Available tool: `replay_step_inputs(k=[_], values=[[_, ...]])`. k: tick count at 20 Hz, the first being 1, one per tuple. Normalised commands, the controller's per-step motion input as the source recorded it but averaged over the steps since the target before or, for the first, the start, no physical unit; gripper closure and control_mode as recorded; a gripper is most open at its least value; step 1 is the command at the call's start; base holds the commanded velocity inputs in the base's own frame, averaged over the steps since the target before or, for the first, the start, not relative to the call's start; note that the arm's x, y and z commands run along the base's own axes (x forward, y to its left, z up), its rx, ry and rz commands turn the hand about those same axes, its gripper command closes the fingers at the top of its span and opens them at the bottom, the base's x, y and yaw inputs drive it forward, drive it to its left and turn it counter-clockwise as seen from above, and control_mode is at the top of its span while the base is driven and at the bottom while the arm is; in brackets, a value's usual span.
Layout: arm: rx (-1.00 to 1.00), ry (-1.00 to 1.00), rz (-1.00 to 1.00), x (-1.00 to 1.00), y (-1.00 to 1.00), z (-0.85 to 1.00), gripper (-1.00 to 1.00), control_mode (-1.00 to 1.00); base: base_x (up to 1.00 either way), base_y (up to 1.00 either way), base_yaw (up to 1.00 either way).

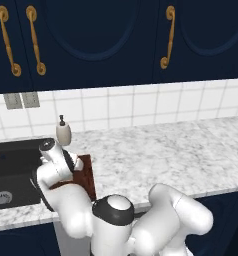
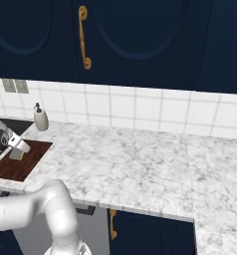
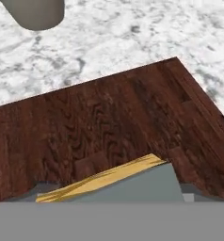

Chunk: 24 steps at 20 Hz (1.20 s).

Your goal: Pick up the sponge from the counter and clean the cutting board by briefly scrubbing or pressing down on the cutting board. Once finished, release the sponge.

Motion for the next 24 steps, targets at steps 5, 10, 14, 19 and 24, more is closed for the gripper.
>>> replay_step_inputs(k=[5,10,14,19,24], values=[[0.0,-0.02,-0.02,0.8,-0.35,-0.39,1.0,-1.0,0.0,0.0,0.0],[0.0,-0.16,0.0,0.52,-0.22,-0.64,1.0,-1.0,0.0,0.0,0.0],[0.0,-0.18,0.0,0.53,-0.37,-0.71,1.0,-1.0,0.0,0.0,0.0],[0.0,-0.09,0.02,-0.13,-0.52,-0.59,1.0,-1.0,0.0,0.0,0.0],[0.0,-0.04,0.13,-0.67,-0.45,-0.63,1.0,-1.0,0.0,0.0,0.0]])
